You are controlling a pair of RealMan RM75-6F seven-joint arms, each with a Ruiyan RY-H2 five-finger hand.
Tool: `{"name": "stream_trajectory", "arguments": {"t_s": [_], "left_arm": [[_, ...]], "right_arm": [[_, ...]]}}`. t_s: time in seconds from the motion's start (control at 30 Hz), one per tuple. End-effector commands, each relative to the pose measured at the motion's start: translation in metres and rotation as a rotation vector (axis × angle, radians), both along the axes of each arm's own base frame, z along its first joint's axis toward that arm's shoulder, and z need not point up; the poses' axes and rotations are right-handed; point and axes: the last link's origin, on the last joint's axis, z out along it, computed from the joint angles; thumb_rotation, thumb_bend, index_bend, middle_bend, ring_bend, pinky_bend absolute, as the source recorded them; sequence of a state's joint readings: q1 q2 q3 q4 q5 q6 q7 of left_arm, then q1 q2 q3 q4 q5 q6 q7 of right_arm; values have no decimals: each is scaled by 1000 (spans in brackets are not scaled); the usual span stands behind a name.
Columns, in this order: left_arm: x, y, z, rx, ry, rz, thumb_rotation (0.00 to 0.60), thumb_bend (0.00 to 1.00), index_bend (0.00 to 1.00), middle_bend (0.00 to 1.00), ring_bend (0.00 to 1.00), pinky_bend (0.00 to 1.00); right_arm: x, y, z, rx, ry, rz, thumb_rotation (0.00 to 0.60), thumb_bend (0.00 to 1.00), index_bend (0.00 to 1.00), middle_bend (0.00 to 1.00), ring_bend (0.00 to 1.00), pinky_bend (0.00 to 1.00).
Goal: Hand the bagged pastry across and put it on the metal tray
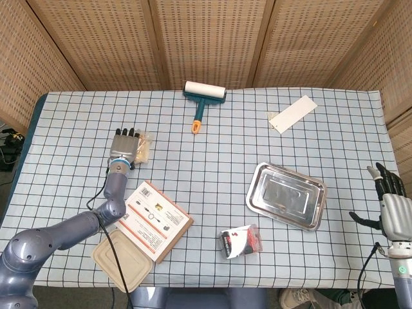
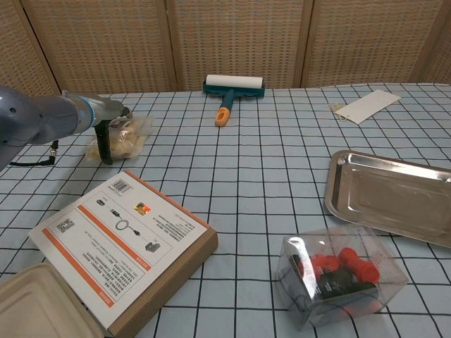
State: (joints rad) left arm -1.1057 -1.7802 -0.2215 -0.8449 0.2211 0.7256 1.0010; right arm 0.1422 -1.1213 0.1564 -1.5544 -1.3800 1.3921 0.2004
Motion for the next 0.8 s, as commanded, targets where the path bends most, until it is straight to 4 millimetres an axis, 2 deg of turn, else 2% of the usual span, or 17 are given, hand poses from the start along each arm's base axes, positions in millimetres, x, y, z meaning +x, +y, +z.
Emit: {"name": "stream_trajectory", "arguments": {"t_s": [0.03,0.13,0.2,0.37,0.57,0.63,0.73,0.8], "left_arm": [[2,0,-4,16,11,-25,600,125,392,119,187,339],[3,-1,-4,40,-1,-43,600,270,572,315,352,441],[4,-2,0,80,-19,-84,600,309,622,371,396,462],[6,-6,9,118,-70,-146,600,333,657,394,412,470],[31,-11,20,152,-140,-233,600,333,656,393,412,470],[54,-15,17,142,-197,-280,600,333,652,393,412,470],[69,-20,13,123,-227,-306,600,330,642,393,412,466],[87,-26,4,93,-269,-327,600,329,637,393,412,464]], "right_arm": [[0,0,0,0,0,3,600,123,0,0,0,0],[1,1,0,1,-1,6,600,122,0,0,0,0],[3,2,-1,5,-2,13,600,122,0,0,0,0],[5,3,-1,7,-5,21,600,123,0,0,0,0],[5,3,0,7,-13,24,600,123,0,0,0,0],[4,3,3,2,-18,20,600,123,0,0,0,0],[4,3,5,-4,-23,17,600,122,0,0,0,0],[2,3,7,-10,-28,14,600,122,0,0,0,0]]}}
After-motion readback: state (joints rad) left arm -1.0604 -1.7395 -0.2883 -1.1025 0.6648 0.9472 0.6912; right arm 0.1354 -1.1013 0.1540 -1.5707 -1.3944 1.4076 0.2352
